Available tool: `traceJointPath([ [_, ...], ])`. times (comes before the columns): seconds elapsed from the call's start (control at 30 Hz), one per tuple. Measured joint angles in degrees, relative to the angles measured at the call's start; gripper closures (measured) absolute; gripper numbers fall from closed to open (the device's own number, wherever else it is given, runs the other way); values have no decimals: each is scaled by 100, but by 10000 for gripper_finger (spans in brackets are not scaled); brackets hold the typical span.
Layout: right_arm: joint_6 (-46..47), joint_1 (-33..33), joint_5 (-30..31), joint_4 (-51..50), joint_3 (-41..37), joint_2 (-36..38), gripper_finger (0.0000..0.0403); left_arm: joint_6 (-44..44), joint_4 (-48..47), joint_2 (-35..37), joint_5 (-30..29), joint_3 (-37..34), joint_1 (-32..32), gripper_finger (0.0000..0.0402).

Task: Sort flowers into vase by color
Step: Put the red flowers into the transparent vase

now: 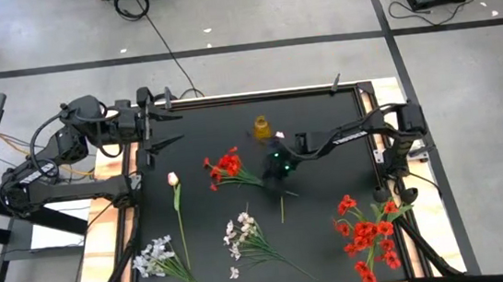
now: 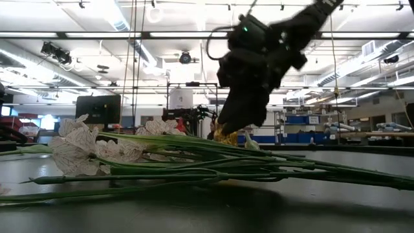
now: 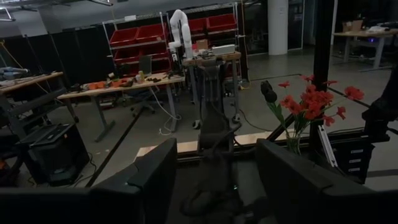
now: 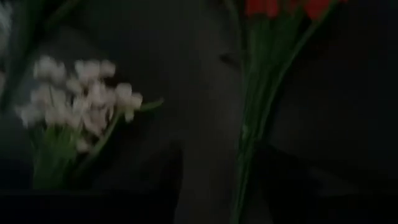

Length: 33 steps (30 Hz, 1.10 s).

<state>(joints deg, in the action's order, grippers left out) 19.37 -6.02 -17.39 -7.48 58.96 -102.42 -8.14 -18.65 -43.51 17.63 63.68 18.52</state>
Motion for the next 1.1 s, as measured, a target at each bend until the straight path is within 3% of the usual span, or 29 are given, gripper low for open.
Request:
traceJointPath([
  [0.13,-932,323,979,-1128,710,7,170,0,0,2,0,0,0,177],
  [0.23,-1339,474,1573,-1441,1028,-23,166,0,0,0,0,0,0,177],
  [0.6,-1421,293,1491,-1363,1311,-703,165,1,40,2,0,0,1,177],
  [1.1,-1654,358,1458,-2241,3099,-2170,165,2,41,0,0,0,2,177],
])
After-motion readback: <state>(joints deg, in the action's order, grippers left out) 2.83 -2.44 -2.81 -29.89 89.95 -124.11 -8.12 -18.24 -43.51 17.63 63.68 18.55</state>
